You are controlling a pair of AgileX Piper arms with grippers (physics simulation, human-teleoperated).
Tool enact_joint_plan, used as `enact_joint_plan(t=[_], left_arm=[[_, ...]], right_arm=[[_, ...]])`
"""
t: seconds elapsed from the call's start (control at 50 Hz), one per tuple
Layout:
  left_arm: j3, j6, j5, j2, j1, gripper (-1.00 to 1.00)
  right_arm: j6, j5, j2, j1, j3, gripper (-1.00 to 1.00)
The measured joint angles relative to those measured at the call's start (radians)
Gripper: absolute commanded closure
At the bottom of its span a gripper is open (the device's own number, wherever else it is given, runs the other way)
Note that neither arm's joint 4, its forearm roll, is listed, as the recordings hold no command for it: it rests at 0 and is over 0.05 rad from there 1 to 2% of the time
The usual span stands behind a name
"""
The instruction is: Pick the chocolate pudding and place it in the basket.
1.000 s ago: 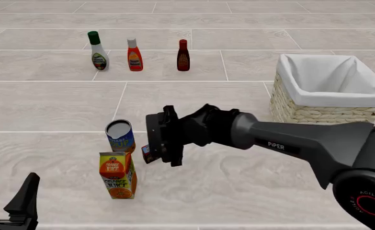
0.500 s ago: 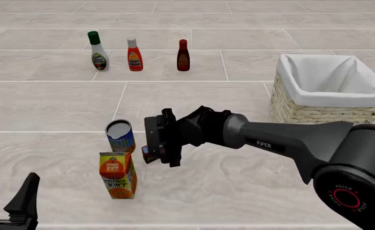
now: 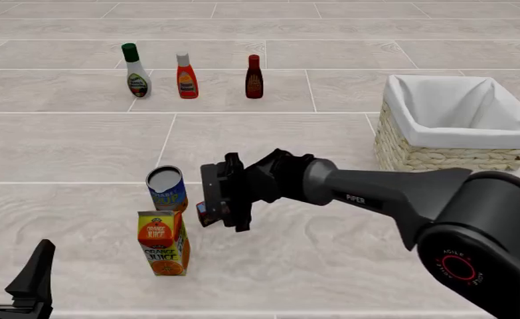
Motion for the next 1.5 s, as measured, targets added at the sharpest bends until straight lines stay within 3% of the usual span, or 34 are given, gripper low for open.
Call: enact_joint_plan(t=[1.5], left_arm=[[0.000, 0.000, 0.000, 0.000, 0.000, -1.00]], right_arm=[[-0.030, 0.027, 0.116, 0.002, -0.095, -1.00]])
